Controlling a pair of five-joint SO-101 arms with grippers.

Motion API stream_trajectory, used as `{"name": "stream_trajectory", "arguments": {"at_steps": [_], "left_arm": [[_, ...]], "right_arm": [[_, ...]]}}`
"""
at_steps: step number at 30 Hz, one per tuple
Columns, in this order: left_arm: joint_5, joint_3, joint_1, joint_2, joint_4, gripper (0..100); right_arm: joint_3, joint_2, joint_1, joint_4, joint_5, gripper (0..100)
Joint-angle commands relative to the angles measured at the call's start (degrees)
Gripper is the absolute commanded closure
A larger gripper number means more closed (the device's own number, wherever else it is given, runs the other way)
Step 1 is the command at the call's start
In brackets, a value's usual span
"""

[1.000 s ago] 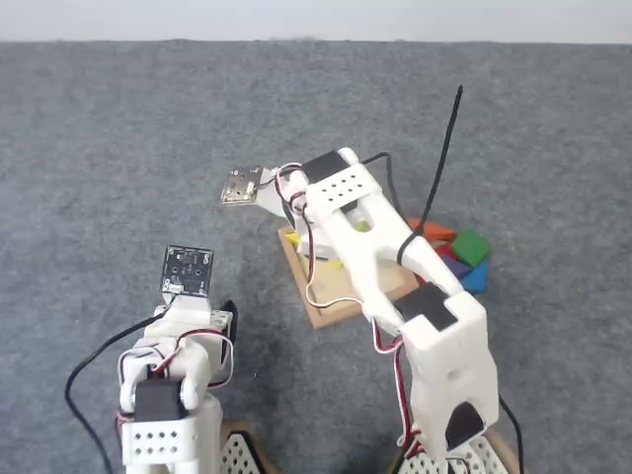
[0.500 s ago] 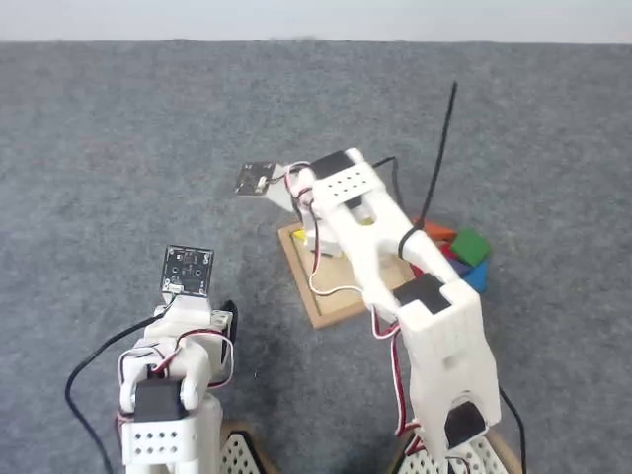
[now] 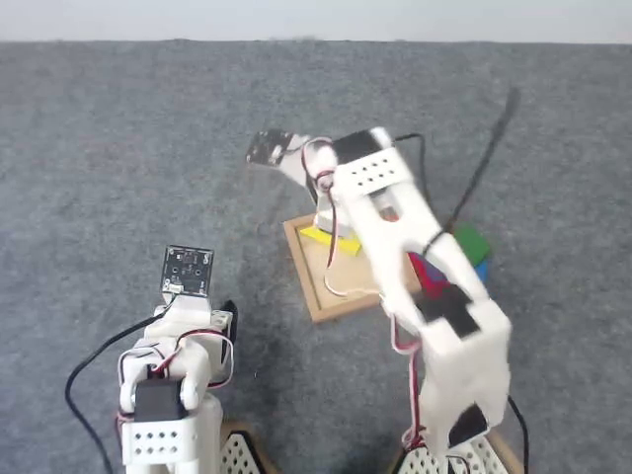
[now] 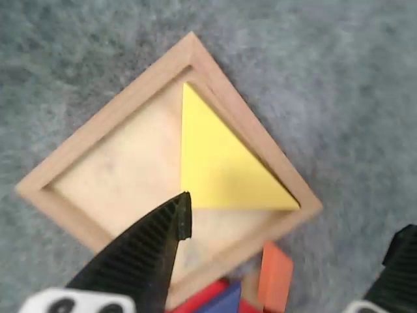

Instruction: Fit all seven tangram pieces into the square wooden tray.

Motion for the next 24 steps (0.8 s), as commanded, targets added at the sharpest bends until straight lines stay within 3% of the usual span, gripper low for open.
{"name": "stream_trajectory", "arguments": {"at_steps": [1, 11, 20, 24], "left_arm": [[-0.4, -0.5, 0.2, -1.6, 0.5, 85], [-0.4, -0.5, 0.2, -1.6, 0.5, 85], [-0.4, -0.5, 0.2, -1.6, 0.5, 85], [-0.4, -0.5, 0.2, -1.6, 0.5, 85]], "right_arm": [[4.0, -15.2, 2.9, 3.2, -4.2, 56.7], [32.4, -36.6, 21.6, -6.2, -3.1, 56.7], [40.4, -31.2, 22.3, -13.1, -6.6, 56.7], [40.2, -27.9, 20.0, -16.9, -2.3, 56.7]]}}
